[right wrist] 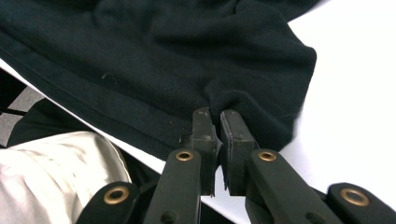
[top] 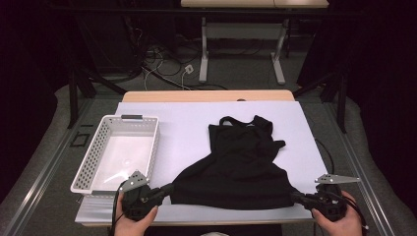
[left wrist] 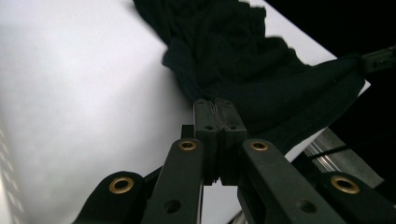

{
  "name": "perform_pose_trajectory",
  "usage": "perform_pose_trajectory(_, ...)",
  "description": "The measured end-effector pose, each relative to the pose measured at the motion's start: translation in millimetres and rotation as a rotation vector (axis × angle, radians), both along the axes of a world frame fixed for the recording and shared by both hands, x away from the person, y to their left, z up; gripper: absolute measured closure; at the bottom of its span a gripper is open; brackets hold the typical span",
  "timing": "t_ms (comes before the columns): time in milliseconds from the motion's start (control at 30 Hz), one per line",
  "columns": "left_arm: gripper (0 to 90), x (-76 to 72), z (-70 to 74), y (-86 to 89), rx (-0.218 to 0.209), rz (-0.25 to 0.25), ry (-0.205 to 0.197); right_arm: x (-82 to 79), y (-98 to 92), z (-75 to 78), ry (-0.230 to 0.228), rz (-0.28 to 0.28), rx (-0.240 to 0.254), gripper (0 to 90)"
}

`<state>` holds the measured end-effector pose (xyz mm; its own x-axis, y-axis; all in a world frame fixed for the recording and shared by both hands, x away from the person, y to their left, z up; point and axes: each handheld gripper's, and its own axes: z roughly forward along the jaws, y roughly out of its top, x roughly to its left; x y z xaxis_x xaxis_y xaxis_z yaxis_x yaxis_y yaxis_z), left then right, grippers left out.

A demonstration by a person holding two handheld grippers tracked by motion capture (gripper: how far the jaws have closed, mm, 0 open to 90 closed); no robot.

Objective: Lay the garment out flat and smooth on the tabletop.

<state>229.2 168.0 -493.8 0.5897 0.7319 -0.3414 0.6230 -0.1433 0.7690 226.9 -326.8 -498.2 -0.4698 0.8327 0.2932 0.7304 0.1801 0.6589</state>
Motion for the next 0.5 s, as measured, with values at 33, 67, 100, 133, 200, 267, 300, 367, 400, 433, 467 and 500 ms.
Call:
perform_pose_trajectory(33,89.5,0.5,-3.8,-0.7,0.009,-0.007,0.011,0.5,0.5,-0.9,0.004,0.001,-0.006,85.6)
perform_pose_trajectory(67,89.5,1.2,-7.4,-1.9,0.008,-0.01,0.024,1.2,1.1,-2.3,0.007,0.005,-0.011,85.6)
perform_pose_trajectory(100,89.4,2.2,-10.5,-3.2,0.013,-0.014,0.033,1.8,2.0,-3.7,0.01,0.007,-0.013,85.6)
perform_pose_trajectory(133,89.3,3.3,-13.0,-4.3,0.019,-0.018,0.04,2.2,2.7,-4.6,0.019,0.011,-0.018,85.4)
perform_pose_trajectory(200,88.7,5.2,-16.5,-6.5,0.027,-0.024,0.049,3.1,4.0,-6.9,0.024,0.012,-0.023,84.9)
perform_pose_trajectory(267,86.6,7.4,-19.4,-7.9,0.032,-0.027,0.06,3.8,5.1,-8.5,0.026,0.015,-0.026,82.4)
perform_pose_trajectory(300,83.7,8.5,-20.8,-8.6,0.026,-0.03,0.071,4.2,5.6,-9.2,0.026,0.014,-0.027,80.2)
perform_pose_trajectory(367,75.5,10.0,-24.0,-8.7,0.02,-0.015,0.06,4.7,6.0,-9.8,0.016,0.008,-0.03,75.5)
perform_pose_trajectory(400,71.9,10.9,-25.2,-8.8,0.031,-0.01,0.052,4.9,6.1,-9.9,0.014,0.003,-0.029,73.1)
perform_pose_trajectory(433,70.1,11.8,-26.2,-8.6,0.032,-0.008,0.054,5.1,6.2,-9.9,0.01,0.0,-0.024,70.7)
perform_pose_trajectory(467,68.7,12.9,-27.1,-8.7,0.023,-0.007,0.057,5.4,6.2,-9.8,0.004,0.0,-0.019,68.7)
perform_pose_trajectory(500,66.9,13.8,-27.6,-9.0,0.018,-0.004,0.056,6.0,6.2,-9.8,-0.005,-0.001,-0.016,67.6)
